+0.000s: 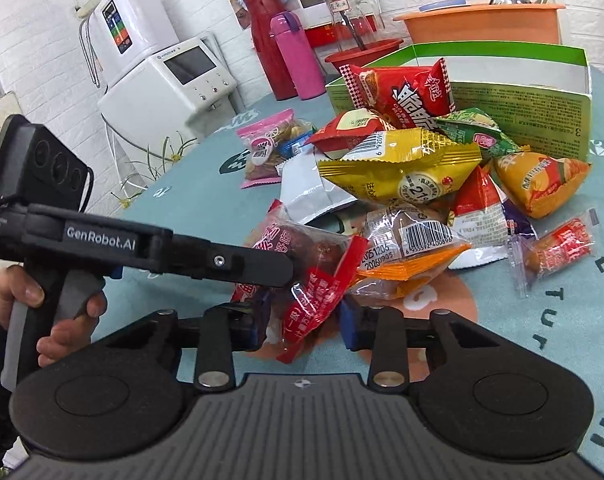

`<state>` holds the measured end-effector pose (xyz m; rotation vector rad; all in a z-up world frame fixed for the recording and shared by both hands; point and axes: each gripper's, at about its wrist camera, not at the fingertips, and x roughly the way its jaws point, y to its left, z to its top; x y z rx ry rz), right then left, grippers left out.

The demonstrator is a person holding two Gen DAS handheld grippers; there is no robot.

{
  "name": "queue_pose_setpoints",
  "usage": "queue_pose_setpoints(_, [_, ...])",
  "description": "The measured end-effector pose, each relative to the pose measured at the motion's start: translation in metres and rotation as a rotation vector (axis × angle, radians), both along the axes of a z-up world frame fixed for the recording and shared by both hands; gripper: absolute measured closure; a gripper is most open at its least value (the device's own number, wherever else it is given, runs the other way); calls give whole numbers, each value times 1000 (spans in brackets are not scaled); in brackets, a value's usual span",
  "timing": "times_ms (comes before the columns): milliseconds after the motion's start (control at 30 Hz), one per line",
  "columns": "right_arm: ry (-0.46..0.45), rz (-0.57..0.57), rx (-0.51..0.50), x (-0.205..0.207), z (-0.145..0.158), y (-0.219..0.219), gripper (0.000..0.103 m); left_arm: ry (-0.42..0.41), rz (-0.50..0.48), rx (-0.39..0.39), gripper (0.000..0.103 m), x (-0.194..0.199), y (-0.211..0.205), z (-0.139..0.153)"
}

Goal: Organize snacks
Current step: 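Grasp the red-and-clear candy pack with the left gripper, then drop the red-and-clear candy pack into the green box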

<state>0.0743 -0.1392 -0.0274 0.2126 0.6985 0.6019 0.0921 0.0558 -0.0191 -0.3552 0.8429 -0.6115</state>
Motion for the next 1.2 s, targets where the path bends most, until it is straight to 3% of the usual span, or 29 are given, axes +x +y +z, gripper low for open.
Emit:
queue_pose_setpoints(133, [-44,11,16,-12,15,-5,45,-53,10,-23,56,-13,2,21])
queue_pose_setpoints(300, [-160,12,45,-17,45,-13,45,-175,11,-24,56,-15,-6,63])
queue_pose_setpoints(467, [-281,-32,45,-1,76,-29,45,-258,-6,-43,57,14,-27,94])
queue_pose_setpoints(600, [-336,-95,37,21,87,-46,45,-271,-37,-54,57,53,-52,106])
queue_pose_setpoints(833, [-345,-198,53,61,88,-87,45,-273,-101,-33,57,114,-95,106])
queue_pose_setpoints(1200, [-253,-256,73,115,55,-122,45,-184,-115,12,53,179,-125,71])
